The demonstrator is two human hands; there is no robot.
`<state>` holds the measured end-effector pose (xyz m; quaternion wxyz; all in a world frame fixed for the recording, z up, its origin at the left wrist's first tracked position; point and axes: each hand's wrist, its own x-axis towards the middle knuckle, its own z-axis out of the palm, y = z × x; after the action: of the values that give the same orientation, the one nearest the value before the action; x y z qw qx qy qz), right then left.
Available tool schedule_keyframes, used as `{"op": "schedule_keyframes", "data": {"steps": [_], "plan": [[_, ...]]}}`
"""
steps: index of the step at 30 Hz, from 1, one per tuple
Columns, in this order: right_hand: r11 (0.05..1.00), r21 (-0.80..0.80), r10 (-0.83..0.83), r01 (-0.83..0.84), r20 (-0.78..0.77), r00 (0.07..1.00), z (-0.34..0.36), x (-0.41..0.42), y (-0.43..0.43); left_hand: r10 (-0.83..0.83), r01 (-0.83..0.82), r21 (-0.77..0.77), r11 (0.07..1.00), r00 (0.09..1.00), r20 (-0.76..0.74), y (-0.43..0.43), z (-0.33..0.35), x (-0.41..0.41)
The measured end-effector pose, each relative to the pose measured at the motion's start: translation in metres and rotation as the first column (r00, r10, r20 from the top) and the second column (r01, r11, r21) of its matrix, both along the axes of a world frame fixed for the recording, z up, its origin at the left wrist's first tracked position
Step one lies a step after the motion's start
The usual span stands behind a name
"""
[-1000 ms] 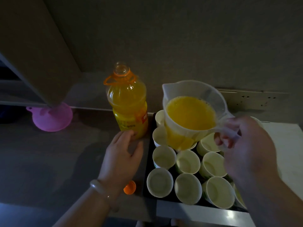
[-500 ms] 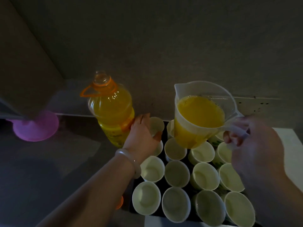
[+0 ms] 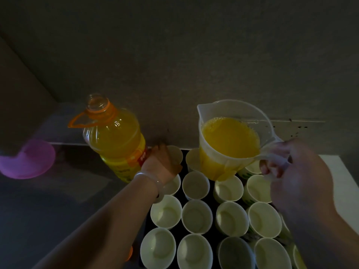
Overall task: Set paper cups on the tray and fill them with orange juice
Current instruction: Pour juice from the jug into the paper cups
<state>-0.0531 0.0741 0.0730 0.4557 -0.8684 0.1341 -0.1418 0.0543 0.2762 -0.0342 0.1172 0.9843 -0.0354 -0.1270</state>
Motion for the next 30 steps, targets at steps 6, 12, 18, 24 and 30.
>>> {"op": "schedule_keyframes", "data": {"steps": [6, 12, 18, 24, 30], "plan": [[0.998, -0.052, -0.035, 0.036, 0.011, 0.999, -0.005, 0.001, -0.004, -0.022, 0.016, 0.046, 0.999, 0.993, 0.117, 0.002, -0.009, 0.003], [0.999, -0.003, -0.042, 0.042, 0.027, 0.999, -0.006, 0.003, -0.011, 0.054, -0.026, -0.150, 0.988, 0.981, 0.187, 0.002, 0.005, -0.016], [0.998, 0.055, -0.029, 0.028, 0.007, 1.000, -0.002, 0.006, -0.017, 0.143, -0.021, -0.380, 0.925, 0.944, 0.296, 0.004, 0.041, -0.038], [0.864, 0.503, -0.045, 0.028, 0.021, 0.999, 0.009, 0.019, -0.022, 0.130, 0.057, -0.458, 0.887, 0.921, 0.367, 0.012, 0.059, -0.051], [0.857, 0.492, -0.098, 0.155, -0.139, 0.985, 0.014, 0.034, -0.017, 0.047, 0.145, -0.436, 0.888, 0.915, 0.400, 0.017, 0.067, -0.056]]}}
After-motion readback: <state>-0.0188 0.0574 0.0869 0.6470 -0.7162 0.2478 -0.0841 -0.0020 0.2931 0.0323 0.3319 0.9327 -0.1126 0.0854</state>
